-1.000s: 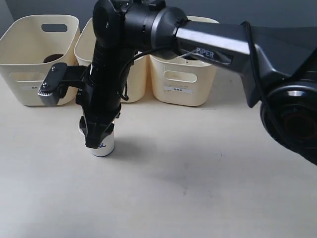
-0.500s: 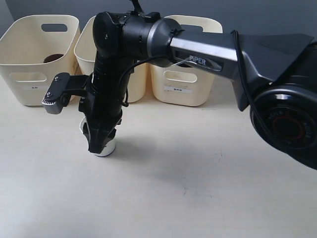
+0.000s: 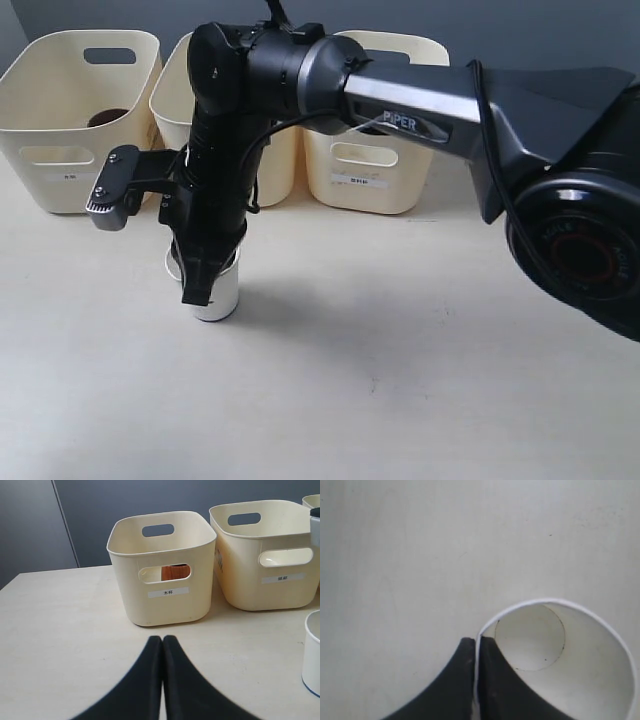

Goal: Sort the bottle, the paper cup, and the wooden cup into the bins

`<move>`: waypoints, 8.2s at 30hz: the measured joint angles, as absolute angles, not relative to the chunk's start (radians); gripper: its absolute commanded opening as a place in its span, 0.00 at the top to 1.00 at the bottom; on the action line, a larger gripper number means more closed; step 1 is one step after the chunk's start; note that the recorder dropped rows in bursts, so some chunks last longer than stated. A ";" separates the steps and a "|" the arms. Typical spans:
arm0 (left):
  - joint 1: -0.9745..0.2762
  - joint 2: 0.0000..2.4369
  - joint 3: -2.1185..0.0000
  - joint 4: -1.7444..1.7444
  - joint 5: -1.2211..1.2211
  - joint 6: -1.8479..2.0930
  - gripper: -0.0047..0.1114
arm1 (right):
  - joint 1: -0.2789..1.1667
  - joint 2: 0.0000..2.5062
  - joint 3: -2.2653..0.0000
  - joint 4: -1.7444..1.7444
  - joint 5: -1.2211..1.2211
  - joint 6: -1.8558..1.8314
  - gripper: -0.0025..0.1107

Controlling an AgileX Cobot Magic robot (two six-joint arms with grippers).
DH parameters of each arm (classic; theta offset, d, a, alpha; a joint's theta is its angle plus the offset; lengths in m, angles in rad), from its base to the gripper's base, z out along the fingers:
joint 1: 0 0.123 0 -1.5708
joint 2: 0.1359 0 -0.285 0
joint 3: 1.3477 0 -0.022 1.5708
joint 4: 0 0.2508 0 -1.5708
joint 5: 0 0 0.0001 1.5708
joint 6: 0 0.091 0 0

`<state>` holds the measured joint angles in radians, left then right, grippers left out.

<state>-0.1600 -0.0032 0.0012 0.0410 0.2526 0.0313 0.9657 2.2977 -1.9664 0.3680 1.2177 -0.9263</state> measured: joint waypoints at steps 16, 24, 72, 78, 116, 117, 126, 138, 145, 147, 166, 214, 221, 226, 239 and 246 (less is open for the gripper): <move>-0.160 -0.003 0.001 0.041 0.253 0.031 0.96 | 0.966 2.042 -1.966 0.261 1.054 -0.939 0.99; -0.160 -0.003 0.001 0.041 0.253 0.031 0.96 | 0.881 1.991 -1.969 0.261 0.813 -0.919 0.99; -0.160 -0.003 0.001 0.041 0.253 0.031 0.96 | 0.715 2.419 -2.284 0.297 0.811 -0.725 0.71; -0.160 -0.003 0.001 0.041 0.253 0.031 0.96 | 0.715 2.412 -2.284 0.297 0.827 -0.710 0.99; -0.160 -0.003 0.001 0.041 0.253 0.031 0.96 | 0.633 1.083 -0.809 0.165 0.374 -0.697 0.99; -0.160 -0.003 0.001 0.041 0.253 0.031 0.96 | 0.633 1.052 -0.795 0.165 0.381 -0.692 0.99; -0.160 -0.003 0.001 0.041 0.253 0.031 0.96 | 0.633 0.831 -0.776 0.167 0.451 -0.547 0.99; -0.160 -0.003 0.001 0.041 0.253 0.031 0.96 | 0.633 0.799 -0.776 0.167 0.461 -0.538 0.99; -0.160 -0.003 0.001 0.041 0.253 0.031 0.96 | 0.633 0.799 -0.773 0.167 0.467 -0.537 0.99; -0.160 -0.003 0.001 0.041 0.253 0.031 0.96 | 0.627 0.794 -0.773 0.167 0.467 -0.535 0.99; -0.160 -0.003 0.001 0.041 0.253 0.031 0.96 | 0.070 0.278 -0.445 0.378 0.337 -0.379 0.99; -0.160 -0.003 0.001 0.041 0.253 0.031 0.96 | 0.016 0.005 -0.005 -0.064 0.086 0.054 0.99; -0.160 -0.003 0.001 0.041 0.253 0.031 0.96 | 0.016 0.005 -0.005 -0.057 0.086 0.056 0.99; -0.160 -0.003 0.001 0.041 0.253 0.031 0.96 | 0.016 0.005 -0.005 -0.057 0.086 0.056 0.99; -0.160 -0.003 0.001 0.041 0.253 0.031 0.96 | 0.016 0.005 -0.005 -0.046 0.086 0.056 0.99; -0.160 -0.003 0.001 0.041 0.253 0.031 0.96 | 0.016 0.005 -0.005 -0.046 0.086 0.058 0.99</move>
<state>-0.1600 -0.0032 0.0012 0.0410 0.2526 0.0313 0.0164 0.0046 -0.0053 -0.0465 0.0862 0.0577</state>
